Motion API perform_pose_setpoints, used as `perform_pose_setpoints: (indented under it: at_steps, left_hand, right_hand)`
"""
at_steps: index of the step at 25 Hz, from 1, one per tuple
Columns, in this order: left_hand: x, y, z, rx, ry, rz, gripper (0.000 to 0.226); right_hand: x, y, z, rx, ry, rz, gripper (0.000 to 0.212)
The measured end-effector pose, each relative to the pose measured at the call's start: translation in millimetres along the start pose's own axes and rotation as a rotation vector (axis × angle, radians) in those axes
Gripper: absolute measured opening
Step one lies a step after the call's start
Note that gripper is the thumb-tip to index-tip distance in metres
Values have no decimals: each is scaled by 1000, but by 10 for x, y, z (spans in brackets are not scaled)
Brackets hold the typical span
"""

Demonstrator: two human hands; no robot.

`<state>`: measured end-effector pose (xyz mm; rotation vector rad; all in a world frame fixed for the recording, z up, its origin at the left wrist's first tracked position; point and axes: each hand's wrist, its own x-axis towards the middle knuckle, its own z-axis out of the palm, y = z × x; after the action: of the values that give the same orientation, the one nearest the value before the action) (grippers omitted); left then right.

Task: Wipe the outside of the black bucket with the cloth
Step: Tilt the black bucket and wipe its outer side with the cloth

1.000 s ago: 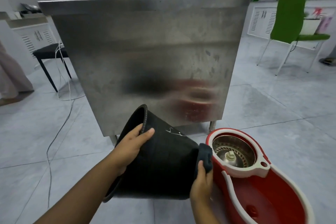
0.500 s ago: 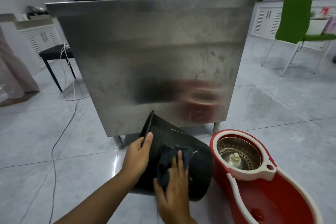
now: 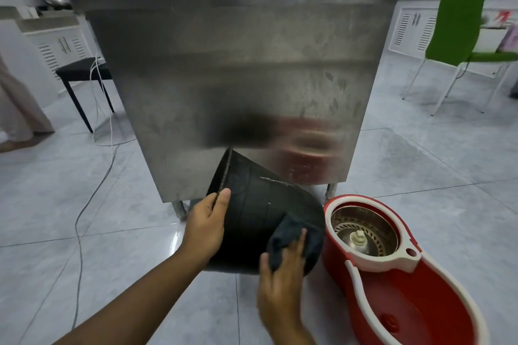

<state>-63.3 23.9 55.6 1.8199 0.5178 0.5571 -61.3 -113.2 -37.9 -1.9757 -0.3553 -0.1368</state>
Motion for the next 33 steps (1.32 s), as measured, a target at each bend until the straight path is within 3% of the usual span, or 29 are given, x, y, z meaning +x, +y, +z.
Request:
perform_pose_setpoints:
  at_steps: [3,5,8,11,14,17,20,23,27,30,33]
  left_hand:
    - [-18,-13,36,24,-98,44,45]
    - [-3,-10,-1,5,-127,52,39]
    - [13,24,-72,-5,-112,67,38]
    - [21,53,-108,1,-41,58,50]
    - [-7,54,-86,-24,-79,37,60]
    - [-96,48,-46,-68,-132,6,57]
    - [-125,36,-49,-69,-153,21,57]
    - [-55,43,-108,-73,-11,12,53]
    - [-58,102,-69,-42,-46,48,54]
    - [-112,103,-30,-22,-125,65,45]
    - [-74,34,-101,-19,-82,95,54]
  right_hand:
    - [-124,-396,128,-250,-171,-328,72]
    - [94,-548,4,-292,-178,-407,65]
    - [344,-352,-210,-100,-72,-211,50]
    - [230,-102,-224,-4,55,-44,58]
    - [-86,-258,-57,26,-30,-108,71]
    - [41,-552,-59,-53,-110,-290,59]
    - [429,-383,-252,-17,-11,-154,47]
    - [367,-80,-352,56,139,-70,51]
    - [-153,-300,38,64,-32,-141,69]
    - [141,-454,-49,-33,-26,-285,61]
    - [579,-92,-322,4,94,-20,53]
